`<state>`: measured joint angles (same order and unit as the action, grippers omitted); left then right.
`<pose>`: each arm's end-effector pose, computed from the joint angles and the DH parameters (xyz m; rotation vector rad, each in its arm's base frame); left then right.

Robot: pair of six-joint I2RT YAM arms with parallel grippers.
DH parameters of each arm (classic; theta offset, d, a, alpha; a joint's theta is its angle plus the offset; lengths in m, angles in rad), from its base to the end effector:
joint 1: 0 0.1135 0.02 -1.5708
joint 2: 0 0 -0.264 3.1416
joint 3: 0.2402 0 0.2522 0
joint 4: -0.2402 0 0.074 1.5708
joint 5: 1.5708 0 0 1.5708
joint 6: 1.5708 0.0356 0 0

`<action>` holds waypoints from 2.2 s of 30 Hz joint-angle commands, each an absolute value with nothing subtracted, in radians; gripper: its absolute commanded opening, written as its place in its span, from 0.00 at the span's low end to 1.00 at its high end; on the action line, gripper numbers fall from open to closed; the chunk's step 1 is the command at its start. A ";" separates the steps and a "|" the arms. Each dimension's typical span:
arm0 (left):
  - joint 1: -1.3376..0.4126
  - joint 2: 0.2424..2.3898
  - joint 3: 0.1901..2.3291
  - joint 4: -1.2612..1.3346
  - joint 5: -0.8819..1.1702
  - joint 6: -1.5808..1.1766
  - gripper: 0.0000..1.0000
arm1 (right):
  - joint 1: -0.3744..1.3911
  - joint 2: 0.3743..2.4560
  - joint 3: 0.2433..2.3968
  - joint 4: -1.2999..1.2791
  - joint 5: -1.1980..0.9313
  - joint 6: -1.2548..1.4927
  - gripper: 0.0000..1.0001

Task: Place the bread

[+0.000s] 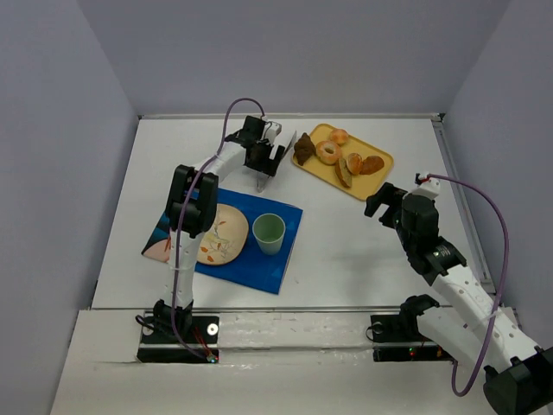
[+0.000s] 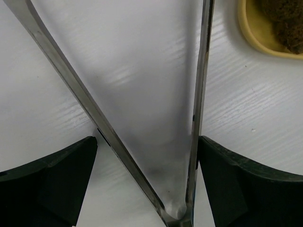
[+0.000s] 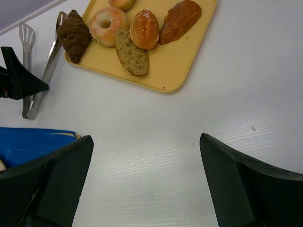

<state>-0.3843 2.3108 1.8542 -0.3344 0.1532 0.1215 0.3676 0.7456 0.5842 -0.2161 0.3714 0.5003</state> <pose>0.4811 -0.2004 0.1767 0.6654 2.2760 -0.3080 0.1699 0.0516 0.2730 0.3702 1.8917 0.2201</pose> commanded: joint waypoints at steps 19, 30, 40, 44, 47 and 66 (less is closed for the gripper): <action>-0.391 2.410 1.987 -0.391 0.031 0.083 0.82 | 0.368 0.709 0.584 -0.189 0.414 0.479 1.00; -0.390 2.352 2.000 -0.388 0.037 0.089 0.49 | 0.368 0.692 0.583 -0.195 0.420 0.485 0.99; -0.393 2.102 2.069 -0.385 0.011 0.020 0.43 | 0.368 0.666 0.575 -0.199 0.422 0.491 0.99; -0.399 1.976 1.988 -0.341 0.011 -0.024 0.45 | 0.368 0.661 0.574 -0.201 0.422 0.492 0.99; -0.406 1.890 1.905 -0.321 0.020 -0.049 0.44 | 0.368 0.660 0.572 -0.201 0.419 0.495 0.99; -0.551 1.641 1.508 -0.255 -0.043 -0.262 0.54 | 0.368 0.606 0.560 -0.207 0.402 0.512 0.99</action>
<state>-0.5102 1.7172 1.5238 -0.3000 -0.0128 -0.2104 0.3676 0.6186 0.5728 -0.2253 0.3958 0.5022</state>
